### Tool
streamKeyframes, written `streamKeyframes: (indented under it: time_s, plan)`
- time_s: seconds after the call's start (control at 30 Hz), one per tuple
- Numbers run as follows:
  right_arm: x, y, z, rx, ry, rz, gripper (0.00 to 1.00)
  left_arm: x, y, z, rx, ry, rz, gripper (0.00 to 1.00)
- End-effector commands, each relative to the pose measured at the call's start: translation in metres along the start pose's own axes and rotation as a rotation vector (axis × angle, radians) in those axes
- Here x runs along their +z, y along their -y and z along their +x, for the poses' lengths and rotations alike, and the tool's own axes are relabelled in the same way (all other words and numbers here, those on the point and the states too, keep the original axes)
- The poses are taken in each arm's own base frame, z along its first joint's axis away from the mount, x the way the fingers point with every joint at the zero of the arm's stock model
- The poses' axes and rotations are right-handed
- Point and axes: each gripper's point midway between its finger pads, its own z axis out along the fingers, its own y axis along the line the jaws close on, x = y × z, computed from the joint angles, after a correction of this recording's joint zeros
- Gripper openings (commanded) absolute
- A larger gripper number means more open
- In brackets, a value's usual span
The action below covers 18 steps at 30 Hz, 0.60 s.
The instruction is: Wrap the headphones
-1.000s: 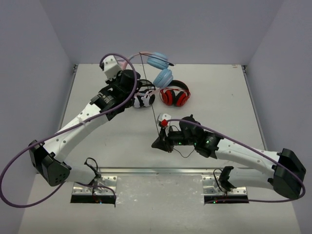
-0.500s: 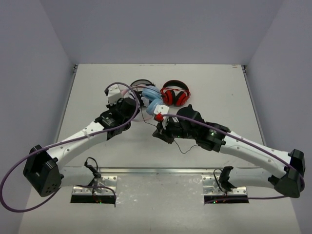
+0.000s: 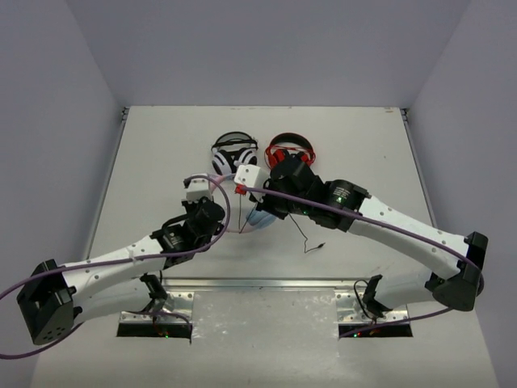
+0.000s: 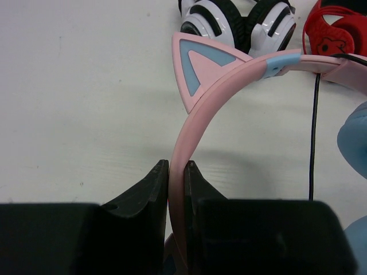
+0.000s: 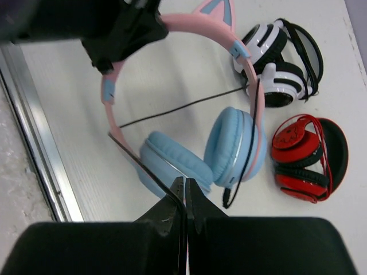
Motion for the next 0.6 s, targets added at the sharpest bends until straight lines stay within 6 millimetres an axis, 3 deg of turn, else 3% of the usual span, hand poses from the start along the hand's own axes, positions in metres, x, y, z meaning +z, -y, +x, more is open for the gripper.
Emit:
streamKeyframes:
  time_s: [0.0,0.07,0.3,0.37,0.57]
  plan:
    - [-0.015,0.026,-0.009,-0.091,-0.006,0.115,0.01,-0.009,0.011,-0.017,-0.044,0.053,0.11,0.0]
    - [-0.014,0.026,-0.007,-0.123,-0.01,0.107,0.01,-0.014,0.018,-0.017,-0.024,0.05,0.16,0.0]
    - [-0.011,0.053,-0.008,-0.184,-0.028,0.255,0.03,-0.034,0.059,-0.009,0.076,0.043,0.332,0.0]
    - [-0.014,0.072,-0.009,-0.194,-0.032,0.357,0.05,-0.038,0.064,-0.006,0.096,0.036,0.361,0.0]
    - [-0.022,0.114,-0.005,-0.146,-0.053,0.442,0.09,-0.057,0.073,-0.013,0.096,0.06,0.432,0.0]
